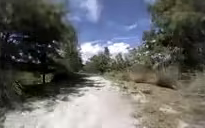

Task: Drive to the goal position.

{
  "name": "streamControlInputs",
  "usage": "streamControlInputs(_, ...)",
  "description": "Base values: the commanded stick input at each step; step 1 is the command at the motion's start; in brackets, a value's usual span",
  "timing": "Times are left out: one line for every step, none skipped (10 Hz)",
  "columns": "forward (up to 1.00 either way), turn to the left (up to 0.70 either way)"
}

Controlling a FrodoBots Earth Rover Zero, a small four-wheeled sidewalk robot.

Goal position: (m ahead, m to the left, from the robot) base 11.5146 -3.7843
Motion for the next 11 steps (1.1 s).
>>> streamControlInputs(0.84, 0.0)
streamControlInputs(0.84, 0.0)
streamControlInputs(0.84, 0.0)
streamControlInputs(0.84, 0.0)
streamControlInputs(0.84, 0.0)
streamControlInputs(0.84, 0.0)
streamControlInputs(0.84, 0.0)
streamControlInputs(0.84, 0.0)
streamControlInputs(0.84, 0.0)
streamControlInputs(0.84, 0.0)
streamControlInputs(0.84, 0.0)
